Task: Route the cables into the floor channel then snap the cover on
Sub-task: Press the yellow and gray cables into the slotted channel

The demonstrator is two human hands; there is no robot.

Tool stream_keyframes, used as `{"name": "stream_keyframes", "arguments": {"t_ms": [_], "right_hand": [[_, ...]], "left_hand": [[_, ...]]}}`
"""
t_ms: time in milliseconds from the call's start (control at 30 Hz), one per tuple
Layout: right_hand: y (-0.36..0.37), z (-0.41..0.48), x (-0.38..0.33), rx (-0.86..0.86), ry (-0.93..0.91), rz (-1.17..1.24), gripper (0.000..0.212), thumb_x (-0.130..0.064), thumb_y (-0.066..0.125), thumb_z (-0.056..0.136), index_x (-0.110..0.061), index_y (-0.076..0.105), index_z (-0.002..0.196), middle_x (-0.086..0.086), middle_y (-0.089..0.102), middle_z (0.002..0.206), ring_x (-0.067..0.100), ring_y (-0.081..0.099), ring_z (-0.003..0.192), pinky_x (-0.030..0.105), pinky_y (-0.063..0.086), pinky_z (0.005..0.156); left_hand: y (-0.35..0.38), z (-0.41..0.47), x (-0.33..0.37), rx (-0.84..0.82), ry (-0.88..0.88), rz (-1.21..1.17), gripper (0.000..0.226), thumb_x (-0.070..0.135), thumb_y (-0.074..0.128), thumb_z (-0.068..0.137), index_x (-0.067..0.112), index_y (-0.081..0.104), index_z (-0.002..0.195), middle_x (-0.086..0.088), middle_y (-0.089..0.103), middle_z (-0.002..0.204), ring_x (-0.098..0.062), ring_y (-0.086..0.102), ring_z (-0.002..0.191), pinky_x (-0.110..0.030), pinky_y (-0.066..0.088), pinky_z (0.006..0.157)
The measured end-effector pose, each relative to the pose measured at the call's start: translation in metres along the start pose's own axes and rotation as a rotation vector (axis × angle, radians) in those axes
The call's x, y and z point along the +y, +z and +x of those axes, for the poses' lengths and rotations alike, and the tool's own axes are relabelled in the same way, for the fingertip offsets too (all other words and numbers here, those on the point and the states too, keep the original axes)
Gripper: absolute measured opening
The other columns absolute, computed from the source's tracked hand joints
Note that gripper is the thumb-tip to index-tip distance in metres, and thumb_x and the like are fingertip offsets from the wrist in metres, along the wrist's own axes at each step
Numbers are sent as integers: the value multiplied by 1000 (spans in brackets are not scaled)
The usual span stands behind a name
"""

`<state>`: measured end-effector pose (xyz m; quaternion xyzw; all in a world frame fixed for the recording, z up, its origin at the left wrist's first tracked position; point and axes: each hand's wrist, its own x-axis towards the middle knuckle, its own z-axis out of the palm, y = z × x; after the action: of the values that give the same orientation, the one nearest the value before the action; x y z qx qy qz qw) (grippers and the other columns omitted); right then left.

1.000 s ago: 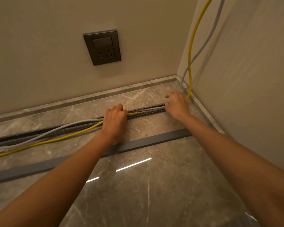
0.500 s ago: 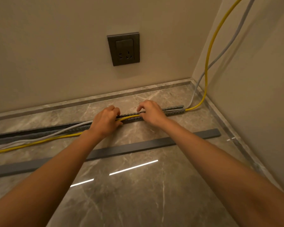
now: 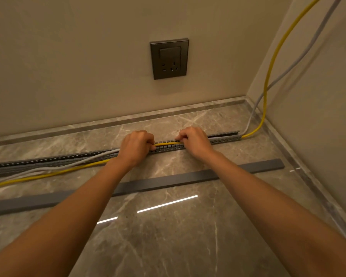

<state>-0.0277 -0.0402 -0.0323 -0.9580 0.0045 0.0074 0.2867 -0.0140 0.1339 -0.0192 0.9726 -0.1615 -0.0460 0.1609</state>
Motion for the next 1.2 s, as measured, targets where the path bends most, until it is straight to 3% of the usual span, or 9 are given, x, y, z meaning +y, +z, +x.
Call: {"name": "stream_keyframes", "arguments": {"t_ms": [200,467,633,767,1067,1200], "right_hand": [[9,-11,-3,106,-87,-112,20,-2,50,91,-3,67,102,13,59,110,27,55,103,37,47,88],[10,-19,-10,-66,-148,-179,28,-11,56,91,-8,62,118,10,46,119,26,52,104,35,44,88],[5,-13,-16,-98,-63,-124,26,-16,61,90,-6,66,113,11,46,119,26,52,105,34,42,91],[11,-13,-15,-58,-47,-157,24,-8,62,88,-6,66,111,11,48,119,27,52,106,35,44,92],[18,-11,-19,-21,-1,-199,21,-3,58,88,-5,66,108,14,50,121,31,50,112,39,43,92],[18,-14,-18,-8,-70,-271,24,-5,54,90,-7,62,112,13,51,122,29,47,116,39,38,95]], "left_hand": [[3,1,-1,27,-20,-57,15,18,64,87,6,72,94,-15,69,102,-31,60,97,-38,46,80],[5,9,0,4,-14,-24,12,16,64,88,6,68,94,-16,69,104,-32,62,94,-40,51,79],[7,9,6,21,-63,-25,12,9,65,87,2,65,96,-17,61,110,-34,57,101,-39,45,78],[13,0,7,134,99,104,13,-2,60,86,0,65,97,-20,63,103,-35,57,93,-41,46,75],[13,-6,11,-23,175,416,28,19,44,98,4,63,112,-15,63,113,-31,58,104,-39,46,84],[16,-7,16,-35,138,480,25,11,43,97,4,62,113,-14,63,115,-30,57,105,-37,46,85]]}}
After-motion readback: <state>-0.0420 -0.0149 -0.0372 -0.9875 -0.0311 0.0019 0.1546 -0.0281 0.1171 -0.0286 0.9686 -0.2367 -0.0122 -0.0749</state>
